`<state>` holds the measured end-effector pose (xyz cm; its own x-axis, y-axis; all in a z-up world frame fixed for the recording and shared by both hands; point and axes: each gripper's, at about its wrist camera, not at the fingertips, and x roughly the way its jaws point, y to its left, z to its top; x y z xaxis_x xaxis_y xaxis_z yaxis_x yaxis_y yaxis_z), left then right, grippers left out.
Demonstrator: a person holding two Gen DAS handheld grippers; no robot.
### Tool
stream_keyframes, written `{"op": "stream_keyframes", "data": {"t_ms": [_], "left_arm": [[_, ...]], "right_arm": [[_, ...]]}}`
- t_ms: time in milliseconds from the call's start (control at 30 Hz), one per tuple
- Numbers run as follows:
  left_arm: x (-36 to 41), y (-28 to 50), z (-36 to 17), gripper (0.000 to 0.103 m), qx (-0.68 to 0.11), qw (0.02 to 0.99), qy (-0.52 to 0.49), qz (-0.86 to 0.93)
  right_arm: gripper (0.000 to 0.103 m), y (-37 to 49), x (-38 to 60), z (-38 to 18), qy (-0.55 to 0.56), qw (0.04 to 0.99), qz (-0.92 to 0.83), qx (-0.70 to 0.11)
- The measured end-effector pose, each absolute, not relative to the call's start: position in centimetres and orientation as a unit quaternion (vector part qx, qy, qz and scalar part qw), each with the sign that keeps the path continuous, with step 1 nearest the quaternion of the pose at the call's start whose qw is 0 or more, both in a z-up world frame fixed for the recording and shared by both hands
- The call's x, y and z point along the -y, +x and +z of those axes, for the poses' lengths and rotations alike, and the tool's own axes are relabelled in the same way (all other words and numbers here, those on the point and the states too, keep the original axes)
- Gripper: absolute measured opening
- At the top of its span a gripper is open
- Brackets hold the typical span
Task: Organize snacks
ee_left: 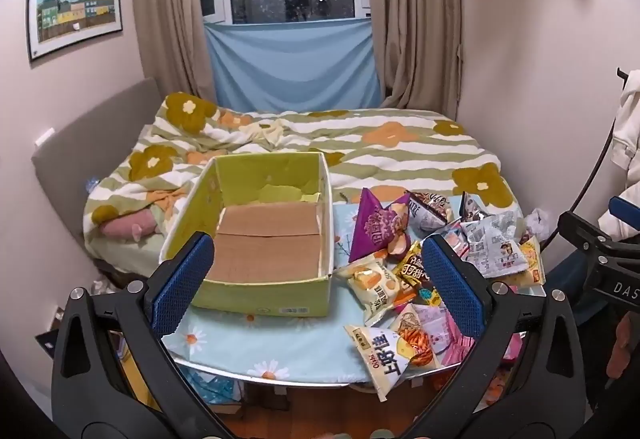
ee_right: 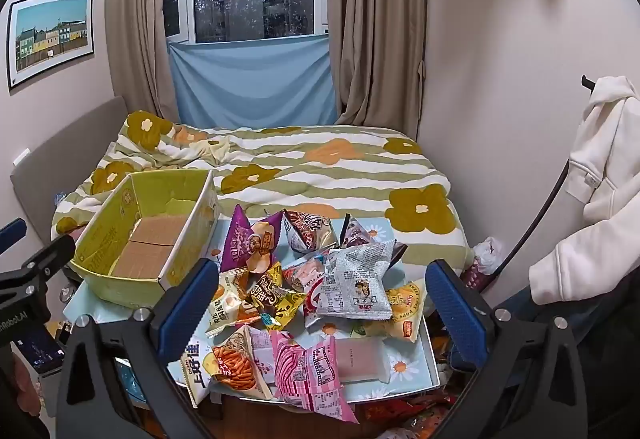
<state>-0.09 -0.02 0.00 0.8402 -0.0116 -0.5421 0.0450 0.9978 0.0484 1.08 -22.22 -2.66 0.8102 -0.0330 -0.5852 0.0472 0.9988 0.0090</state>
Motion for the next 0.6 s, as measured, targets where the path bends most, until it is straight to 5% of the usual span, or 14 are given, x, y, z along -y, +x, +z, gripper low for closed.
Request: {"op": "stream_keyframes", "data": {"t_ms": [600], "left_arm": [[-0.41, -0.15, 0.24, 0.103, -0.284, 0.958, 0.025, -0.003]], "right_arm": [[0.103, 1.17, 22.08, -2.76, 0.010, 0.951, -0.018, -0.308]]}}
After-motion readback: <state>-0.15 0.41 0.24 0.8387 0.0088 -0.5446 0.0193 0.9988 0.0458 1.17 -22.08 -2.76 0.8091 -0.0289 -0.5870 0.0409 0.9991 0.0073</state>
